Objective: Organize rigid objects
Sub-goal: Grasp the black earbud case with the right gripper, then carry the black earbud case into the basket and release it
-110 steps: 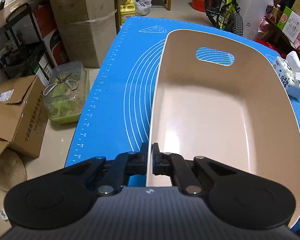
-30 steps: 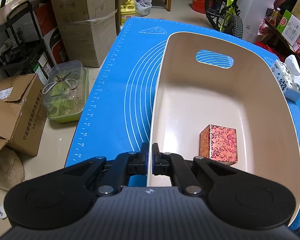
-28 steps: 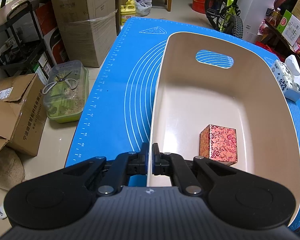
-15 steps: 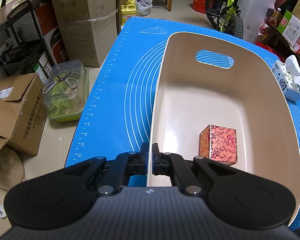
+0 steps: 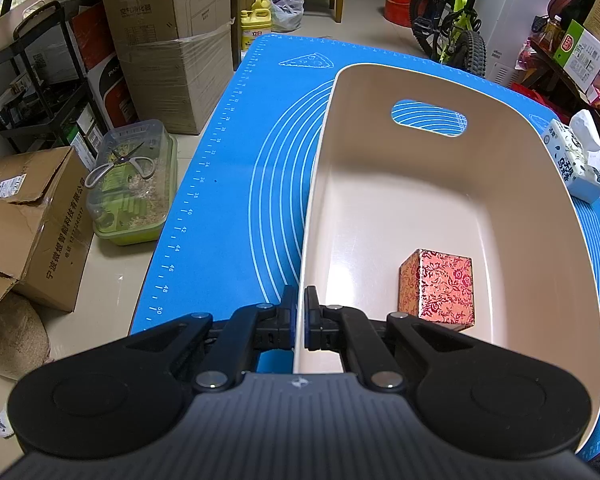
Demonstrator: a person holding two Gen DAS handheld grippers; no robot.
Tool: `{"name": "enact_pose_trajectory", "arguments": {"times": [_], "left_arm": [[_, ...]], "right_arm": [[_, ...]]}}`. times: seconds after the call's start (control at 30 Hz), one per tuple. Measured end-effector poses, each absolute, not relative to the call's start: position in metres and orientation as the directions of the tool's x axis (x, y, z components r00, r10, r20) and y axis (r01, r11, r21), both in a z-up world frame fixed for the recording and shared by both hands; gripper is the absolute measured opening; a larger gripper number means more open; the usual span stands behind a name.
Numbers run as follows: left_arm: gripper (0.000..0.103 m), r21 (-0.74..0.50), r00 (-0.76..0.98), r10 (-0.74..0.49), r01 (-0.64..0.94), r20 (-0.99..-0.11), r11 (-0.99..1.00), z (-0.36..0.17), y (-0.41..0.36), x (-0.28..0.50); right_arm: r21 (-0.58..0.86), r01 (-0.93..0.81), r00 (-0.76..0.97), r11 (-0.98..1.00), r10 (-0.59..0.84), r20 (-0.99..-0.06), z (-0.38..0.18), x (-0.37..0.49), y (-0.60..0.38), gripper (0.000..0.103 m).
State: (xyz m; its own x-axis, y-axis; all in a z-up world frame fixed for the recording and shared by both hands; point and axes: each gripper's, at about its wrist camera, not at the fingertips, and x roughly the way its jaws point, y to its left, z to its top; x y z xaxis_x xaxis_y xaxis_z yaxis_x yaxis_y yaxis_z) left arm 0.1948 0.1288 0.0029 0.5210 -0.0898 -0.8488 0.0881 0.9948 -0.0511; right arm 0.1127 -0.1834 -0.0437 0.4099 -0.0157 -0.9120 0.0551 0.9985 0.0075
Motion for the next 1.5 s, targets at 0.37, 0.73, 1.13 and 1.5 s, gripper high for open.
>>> {"name": "enact_pose_trajectory", "arguments": {"times": [0.37,0.73,1.13,1.5], "left_arm": [[0.006,-0.048,0.521,-0.087,0.089,-0.849,0.995,0.002,0.129,0.194],[0.005,-0.049,0.521,-0.088,0.088,-0.849,0.995,0.002,0.128,0.195],[0.005,-0.048,0.517,-0.09,0.094,-0.852,0.994,0.001,0.126,0.195],[0.005,-0.049,0.515,-0.09,0.092,-0.853,0.995,0.001,0.126,0.195]], "right_arm": [[0.024,0.041,0.406,0.999,0.005,-0.914,-0.053,0.118,-0.184,0.034],[0.016,0.075,0.482,0.997,-0.022,-0.876,-0.032,0.112,-0.182,0.033],[0.065,0.148,0.692,0.987,-0.056,-0.72,0.026,0.114,-0.174,0.033],[0.096,0.042,0.806,0.995,0.023,-0.591,0.059,0.139,-0.128,0.033]]}}
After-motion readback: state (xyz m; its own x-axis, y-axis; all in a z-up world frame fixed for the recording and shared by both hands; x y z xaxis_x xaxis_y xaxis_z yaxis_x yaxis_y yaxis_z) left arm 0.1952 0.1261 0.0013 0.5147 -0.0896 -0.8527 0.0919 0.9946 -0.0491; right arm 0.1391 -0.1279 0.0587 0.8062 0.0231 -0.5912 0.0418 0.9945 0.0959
